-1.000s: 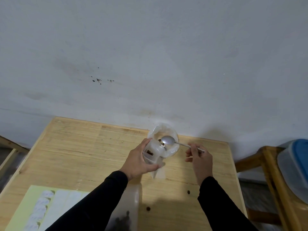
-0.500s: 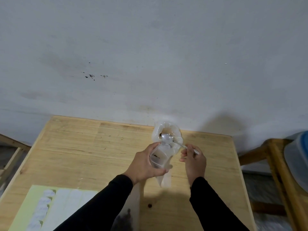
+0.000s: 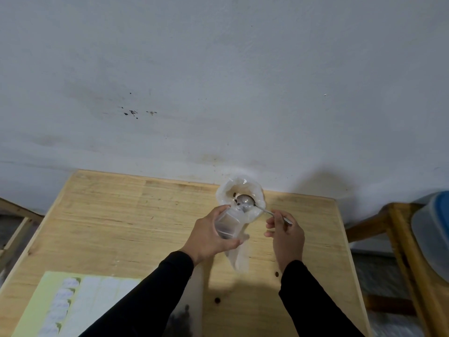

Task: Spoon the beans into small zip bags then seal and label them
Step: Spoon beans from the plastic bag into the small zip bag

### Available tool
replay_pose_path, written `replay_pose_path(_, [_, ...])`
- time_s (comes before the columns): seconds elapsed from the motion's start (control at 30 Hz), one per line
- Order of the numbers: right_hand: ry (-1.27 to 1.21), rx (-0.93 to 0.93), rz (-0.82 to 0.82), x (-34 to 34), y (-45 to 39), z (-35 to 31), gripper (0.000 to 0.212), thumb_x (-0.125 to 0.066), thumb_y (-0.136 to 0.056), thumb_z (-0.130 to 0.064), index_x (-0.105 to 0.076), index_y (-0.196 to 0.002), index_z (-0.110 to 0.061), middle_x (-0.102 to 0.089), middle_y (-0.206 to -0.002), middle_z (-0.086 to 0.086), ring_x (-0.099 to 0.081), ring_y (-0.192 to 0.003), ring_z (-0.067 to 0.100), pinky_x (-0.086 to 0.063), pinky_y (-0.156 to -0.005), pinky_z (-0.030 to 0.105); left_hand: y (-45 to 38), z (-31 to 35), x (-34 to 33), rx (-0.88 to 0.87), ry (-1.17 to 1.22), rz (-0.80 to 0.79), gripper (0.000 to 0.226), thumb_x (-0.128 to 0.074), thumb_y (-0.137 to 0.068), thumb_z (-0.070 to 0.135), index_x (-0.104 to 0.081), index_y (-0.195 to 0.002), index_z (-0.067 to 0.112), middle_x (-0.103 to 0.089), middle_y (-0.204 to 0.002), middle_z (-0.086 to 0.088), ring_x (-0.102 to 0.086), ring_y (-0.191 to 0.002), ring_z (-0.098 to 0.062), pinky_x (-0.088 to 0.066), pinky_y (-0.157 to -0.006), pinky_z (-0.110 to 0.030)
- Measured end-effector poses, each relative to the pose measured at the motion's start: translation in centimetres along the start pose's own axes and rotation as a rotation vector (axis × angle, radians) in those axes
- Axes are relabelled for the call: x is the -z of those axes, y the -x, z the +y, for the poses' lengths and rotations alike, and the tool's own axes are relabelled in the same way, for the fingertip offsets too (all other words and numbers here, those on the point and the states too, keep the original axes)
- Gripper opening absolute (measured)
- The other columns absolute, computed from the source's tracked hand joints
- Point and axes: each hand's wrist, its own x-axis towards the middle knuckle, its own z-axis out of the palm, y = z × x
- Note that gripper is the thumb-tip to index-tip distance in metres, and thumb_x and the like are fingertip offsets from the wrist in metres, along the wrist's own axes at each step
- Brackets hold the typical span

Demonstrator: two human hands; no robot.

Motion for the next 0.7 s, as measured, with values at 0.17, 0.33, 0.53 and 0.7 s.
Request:
replay_pose_path(0.17, [0.034, 0.017, 0.014, 0.3, 0.3, 0.7, 0.017, -0.050, -0.096, -0.015, -0.066, -0.092, -0.018, -0.064, -0.072, 0.008, -0.058, -0.047, 0.003, -0.055, -0.057, 0.029, -0.2, 0.5, 0.7, -0.048, -0.020, 0.041, 0.093, -0.086, -0.055, 0.043, -0.042, -0.136, 0.031, -0.052, -0.118, 0.022, -0.057, -0.109, -0.006, -0.049, -0.087, -0.014])
replay_pose_path(0.33, [-0.097, -0.106, 0.043, 0.1, 0.8, 1.6, 0.018, -0.050, -0.096, -0.012, -0.067, -0.098, -0.006, -0.063, -0.071, 0.009, -0.059, -0.058, 0.015, -0.053, -0.052, 0.024, -0.4, 0.8, 0.9, -0.081, 0.032, 0.019, 0.085, -0.087, -0.061, 0.030, -0.044, -0.134, 0.032, -0.051, -0.120, 0.030, -0.041, -0.115, 0.023, -0.036, -0.093, -0.003])
replay_pose_path(0.53, [-0.325, -0.346, -0.017, -0.5, 1.1, 1.1, 0.013, -0.052, -0.094, -0.011, -0.063, -0.097, -0.003, -0.061, -0.070, 0.013, -0.057, -0.057, 0.018, -0.050, -0.049, 0.022, -0.6, 0.4, 0.7, -0.096, -0.027, -0.058, 0.083, -0.087, -0.061, 0.028, -0.043, -0.131, 0.036, -0.052, -0.123, 0.024, -0.044, -0.112, 0.022, -0.032, -0.089, 0.002])
replay_pose_path(0.7, [-0.446, -0.390, 0.011, -0.2, 0.6, 0.1, 0.015, -0.051, -0.094, -0.008, -0.062, -0.095, 0.002, -0.058, -0.066, 0.012, -0.056, -0.050, 0.013, -0.050, -0.046, 0.019, -0.3, -0.5, 1.3, -0.062, -0.032, -0.037, 0.084, -0.087, -0.060, 0.035, -0.044, -0.133, 0.031, -0.051, -0.120, 0.026, -0.042, -0.105, 0.028, -0.032, -0.084, 0.005])
